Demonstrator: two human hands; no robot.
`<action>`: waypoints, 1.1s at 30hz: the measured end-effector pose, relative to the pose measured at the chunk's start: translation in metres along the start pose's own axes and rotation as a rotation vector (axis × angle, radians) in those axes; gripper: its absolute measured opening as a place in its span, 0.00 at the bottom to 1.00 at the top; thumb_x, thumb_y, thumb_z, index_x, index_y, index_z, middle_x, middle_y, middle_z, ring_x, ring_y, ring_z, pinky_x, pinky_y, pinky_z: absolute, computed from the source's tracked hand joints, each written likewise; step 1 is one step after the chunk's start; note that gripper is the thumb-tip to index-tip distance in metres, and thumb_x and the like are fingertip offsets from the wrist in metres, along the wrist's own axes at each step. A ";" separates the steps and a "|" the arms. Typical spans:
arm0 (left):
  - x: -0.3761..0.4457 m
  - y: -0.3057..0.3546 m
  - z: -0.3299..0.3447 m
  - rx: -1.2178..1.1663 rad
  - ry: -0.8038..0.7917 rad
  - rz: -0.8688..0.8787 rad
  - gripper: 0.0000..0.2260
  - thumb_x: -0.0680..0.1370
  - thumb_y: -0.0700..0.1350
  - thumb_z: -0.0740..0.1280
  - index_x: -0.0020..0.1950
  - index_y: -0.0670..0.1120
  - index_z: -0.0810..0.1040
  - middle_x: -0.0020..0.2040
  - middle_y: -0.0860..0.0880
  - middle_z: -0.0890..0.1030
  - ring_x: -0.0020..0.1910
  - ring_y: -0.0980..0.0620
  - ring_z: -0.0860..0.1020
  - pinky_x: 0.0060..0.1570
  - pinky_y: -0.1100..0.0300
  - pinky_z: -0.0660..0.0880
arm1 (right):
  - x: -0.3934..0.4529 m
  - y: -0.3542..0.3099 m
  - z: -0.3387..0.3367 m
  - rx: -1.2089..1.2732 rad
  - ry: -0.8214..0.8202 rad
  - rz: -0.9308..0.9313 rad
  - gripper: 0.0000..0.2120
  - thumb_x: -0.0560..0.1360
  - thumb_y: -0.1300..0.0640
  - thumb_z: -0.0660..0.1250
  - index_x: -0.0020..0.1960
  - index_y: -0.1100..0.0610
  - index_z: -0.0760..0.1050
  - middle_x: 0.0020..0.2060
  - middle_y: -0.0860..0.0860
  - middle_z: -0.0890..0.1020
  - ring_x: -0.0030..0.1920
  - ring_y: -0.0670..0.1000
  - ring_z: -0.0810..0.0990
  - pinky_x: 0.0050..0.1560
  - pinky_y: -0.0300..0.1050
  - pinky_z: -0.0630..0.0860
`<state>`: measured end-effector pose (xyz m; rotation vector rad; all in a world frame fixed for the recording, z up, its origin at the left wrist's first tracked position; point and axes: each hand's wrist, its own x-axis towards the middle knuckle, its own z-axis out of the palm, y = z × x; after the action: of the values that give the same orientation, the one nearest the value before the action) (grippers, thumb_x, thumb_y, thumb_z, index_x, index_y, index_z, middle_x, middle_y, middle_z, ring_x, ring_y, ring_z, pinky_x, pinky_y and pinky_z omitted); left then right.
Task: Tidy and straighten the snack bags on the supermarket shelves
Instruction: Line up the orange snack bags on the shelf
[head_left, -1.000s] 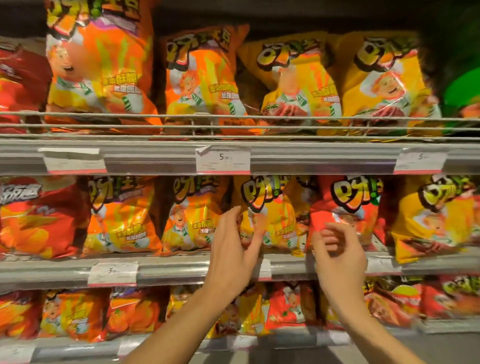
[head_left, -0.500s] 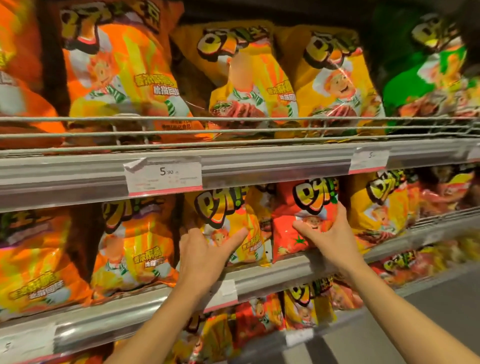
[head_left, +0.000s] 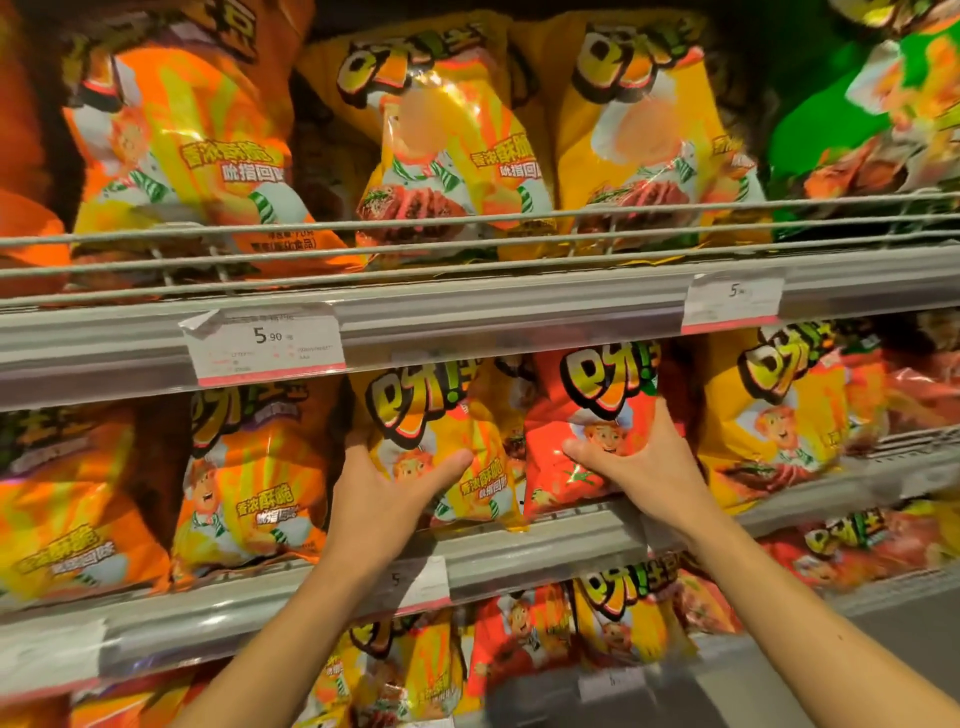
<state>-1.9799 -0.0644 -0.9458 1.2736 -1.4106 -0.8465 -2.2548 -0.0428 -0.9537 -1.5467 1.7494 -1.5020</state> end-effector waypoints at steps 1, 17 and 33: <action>-0.002 0.004 0.000 -0.016 0.006 0.013 0.43 0.54 0.69 0.79 0.64 0.54 0.72 0.55 0.55 0.82 0.54 0.53 0.81 0.57 0.46 0.79 | -0.002 -0.005 0.000 -0.010 0.019 -0.010 0.40 0.53 0.23 0.76 0.59 0.41 0.73 0.52 0.32 0.82 0.53 0.35 0.81 0.51 0.41 0.77; -0.016 0.031 0.043 0.017 -0.011 0.107 0.45 0.54 0.68 0.81 0.65 0.52 0.71 0.59 0.50 0.80 0.58 0.48 0.80 0.57 0.43 0.79 | -0.050 -0.019 -0.056 0.055 0.062 0.149 0.53 0.52 0.25 0.75 0.72 0.42 0.65 0.57 0.34 0.79 0.60 0.45 0.78 0.64 0.51 0.75; -0.022 0.039 0.051 -0.064 0.125 -0.015 0.51 0.53 0.71 0.79 0.67 0.48 0.68 0.62 0.46 0.77 0.61 0.44 0.77 0.63 0.39 0.74 | -0.062 0.008 -0.076 0.201 -0.223 0.214 0.40 0.59 0.34 0.82 0.66 0.38 0.69 0.59 0.35 0.81 0.59 0.38 0.80 0.56 0.39 0.76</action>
<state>-2.0411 -0.0419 -0.9259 1.2680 -1.2671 -0.8015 -2.2998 0.0449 -0.9549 -1.3242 1.5324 -1.3019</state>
